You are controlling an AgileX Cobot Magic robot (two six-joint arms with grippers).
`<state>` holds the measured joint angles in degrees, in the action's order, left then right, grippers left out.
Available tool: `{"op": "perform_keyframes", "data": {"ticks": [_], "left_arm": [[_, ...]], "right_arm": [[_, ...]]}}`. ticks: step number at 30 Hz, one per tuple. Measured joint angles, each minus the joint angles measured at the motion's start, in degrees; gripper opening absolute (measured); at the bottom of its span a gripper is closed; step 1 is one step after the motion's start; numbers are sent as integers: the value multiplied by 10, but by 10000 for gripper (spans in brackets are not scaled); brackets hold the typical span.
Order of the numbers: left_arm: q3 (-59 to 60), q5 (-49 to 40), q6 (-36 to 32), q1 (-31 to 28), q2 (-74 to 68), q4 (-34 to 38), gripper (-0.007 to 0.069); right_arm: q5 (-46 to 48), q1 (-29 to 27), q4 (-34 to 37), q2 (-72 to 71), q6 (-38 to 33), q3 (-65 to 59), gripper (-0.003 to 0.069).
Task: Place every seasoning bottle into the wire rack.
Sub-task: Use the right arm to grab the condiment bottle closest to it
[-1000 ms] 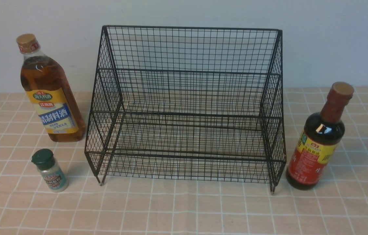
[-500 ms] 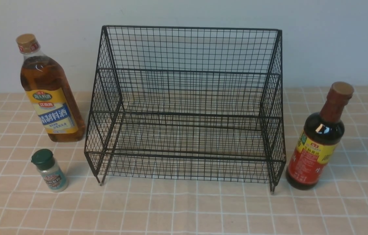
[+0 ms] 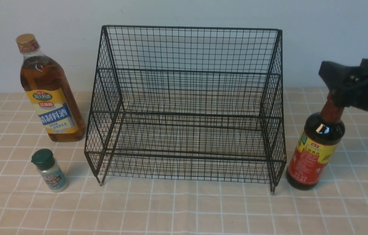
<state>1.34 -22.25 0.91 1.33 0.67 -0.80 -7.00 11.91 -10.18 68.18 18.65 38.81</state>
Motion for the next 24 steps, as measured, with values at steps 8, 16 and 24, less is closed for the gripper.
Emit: {"op": "perform_keyframes", "data": {"ticks": [8,16,24], "left_arm": [[0,0,0,0,0,0,-7],[0,0,0,0,0,0,-7],[0,0,0,0,0,0,-7]], "right_arm": [[11,0,-25,50,0,0,585],[32,0,-27,66,-11,3,461],[49,-1,-33,55,-31,3,268]]}}
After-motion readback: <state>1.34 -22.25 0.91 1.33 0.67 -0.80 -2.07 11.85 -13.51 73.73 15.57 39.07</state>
